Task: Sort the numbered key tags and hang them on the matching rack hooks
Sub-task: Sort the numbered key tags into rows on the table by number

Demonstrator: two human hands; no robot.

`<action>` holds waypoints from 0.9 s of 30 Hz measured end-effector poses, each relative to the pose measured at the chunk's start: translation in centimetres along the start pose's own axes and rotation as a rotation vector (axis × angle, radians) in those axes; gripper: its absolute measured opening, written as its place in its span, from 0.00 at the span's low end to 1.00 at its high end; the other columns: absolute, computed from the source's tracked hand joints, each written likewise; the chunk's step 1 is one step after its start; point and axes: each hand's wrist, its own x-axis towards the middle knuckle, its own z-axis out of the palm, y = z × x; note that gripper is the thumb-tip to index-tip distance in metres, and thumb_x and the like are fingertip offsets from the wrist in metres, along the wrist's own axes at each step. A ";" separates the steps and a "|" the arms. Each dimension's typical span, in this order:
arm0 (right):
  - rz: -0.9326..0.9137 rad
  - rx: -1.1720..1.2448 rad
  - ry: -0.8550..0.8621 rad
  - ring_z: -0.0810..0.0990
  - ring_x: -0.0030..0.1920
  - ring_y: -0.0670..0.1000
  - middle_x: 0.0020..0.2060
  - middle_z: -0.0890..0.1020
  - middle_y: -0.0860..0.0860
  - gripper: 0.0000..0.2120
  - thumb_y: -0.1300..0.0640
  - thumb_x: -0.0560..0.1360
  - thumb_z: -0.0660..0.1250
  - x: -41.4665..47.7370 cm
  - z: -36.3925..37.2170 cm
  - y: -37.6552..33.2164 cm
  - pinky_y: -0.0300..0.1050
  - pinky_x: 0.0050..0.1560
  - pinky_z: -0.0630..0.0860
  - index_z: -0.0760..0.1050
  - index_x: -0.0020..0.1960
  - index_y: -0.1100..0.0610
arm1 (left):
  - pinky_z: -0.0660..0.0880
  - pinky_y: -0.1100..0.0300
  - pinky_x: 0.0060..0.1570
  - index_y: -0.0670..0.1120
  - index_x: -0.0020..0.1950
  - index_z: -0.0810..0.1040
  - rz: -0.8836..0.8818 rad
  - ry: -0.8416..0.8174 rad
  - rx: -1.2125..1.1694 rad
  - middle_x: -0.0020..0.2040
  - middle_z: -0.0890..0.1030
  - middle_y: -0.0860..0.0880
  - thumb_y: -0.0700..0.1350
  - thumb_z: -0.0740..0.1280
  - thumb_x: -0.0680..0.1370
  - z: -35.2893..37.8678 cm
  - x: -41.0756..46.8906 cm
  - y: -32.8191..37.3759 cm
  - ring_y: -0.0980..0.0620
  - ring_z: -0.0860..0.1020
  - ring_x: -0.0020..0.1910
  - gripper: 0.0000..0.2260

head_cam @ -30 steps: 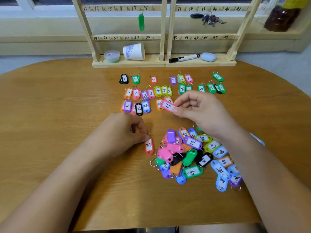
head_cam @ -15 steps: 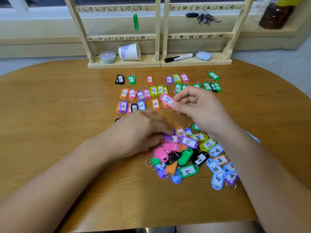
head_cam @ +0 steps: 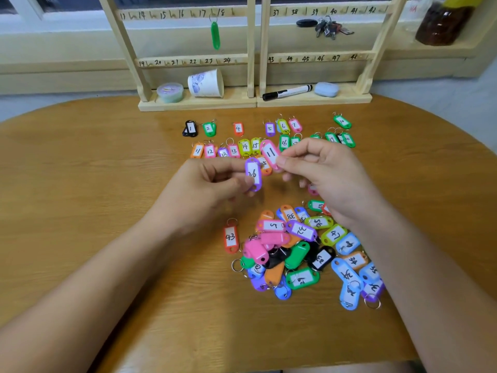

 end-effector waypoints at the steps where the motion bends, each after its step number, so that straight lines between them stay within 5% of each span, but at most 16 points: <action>1: -0.002 0.003 -0.001 0.84 0.42 0.48 0.44 0.89 0.52 0.03 0.59 0.78 0.76 0.0 0.0 0.0 0.44 0.42 0.72 0.84 0.51 0.58 | 0.73 0.59 0.42 0.47 0.49 0.89 0.002 0.007 -0.011 0.40 0.85 0.47 0.39 0.73 0.81 -0.1 0.0 0.1 0.51 0.74 0.39 0.06; 7: 0.003 0.019 -0.013 0.84 0.43 0.48 0.44 0.89 0.51 0.03 0.60 0.79 0.75 0.0 0.1 0.1 0.42 0.42 0.73 0.85 0.51 0.58 | 0.75 0.62 0.43 0.48 0.53 0.89 0.013 0.038 -0.015 0.40 0.85 0.48 0.36 0.73 0.81 -0.3 0.0 0.1 0.53 0.77 0.39 0.09; 11: -0.007 0.040 0.038 0.79 0.37 0.43 0.42 0.87 0.54 0.03 0.59 0.78 0.76 0.2 0.0 0.4 0.35 0.35 0.71 0.86 0.51 0.58 | 0.76 0.63 0.43 0.51 0.65 0.84 0.049 0.079 0.006 0.41 0.87 0.48 0.35 0.73 0.80 -0.6 0.2 0.0 0.54 0.82 0.40 0.16; 16: -0.031 0.080 0.164 0.80 0.39 0.46 0.41 0.88 0.51 0.03 0.60 0.78 0.76 1.1 -1.5 0.0 0.39 0.38 0.74 0.84 0.51 0.58 | 0.73 0.69 0.34 0.53 0.63 0.85 0.061 0.163 0.065 0.41 0.87 0.47 0.37 0.74 0.80 -0.9 0.4 0.3 0.59 0.80 0.35 0.16; 20: -0.020 -0.012 0.230 0.81 0.38 0.45 0.41 0.88 0.54 0.02 0.60 0.77 0.76 2.4 -3.3 -0.5 0.41 0.38 0.73 0.84 0.48 0.56 | 0.75 0.69 0.38 0.54 0.62 0.85 0.059 0.187 0.066 0.43 0.87 0.45 0.35 0.74 0.79 -0.9 1.3 0.8 0.58 0.80 0.36 0.16; 27: -0.007 -0.237 0.302 0.81 0.37 0.43 0.40 0.88 0.50 0.02 0.61 0.77 0.77 7.4 -6.0 -2.0 0.37 0.41 0.76 0.85 0.48 0.55 | 0.74 0.62 0.40 0.59 0.61 0.85 0.045 0.211 0.169 0.44 0.87 0.52 0.41 0.76 0.79 -1.0 3.2 1.3 0.42 0.84 0.49 0.14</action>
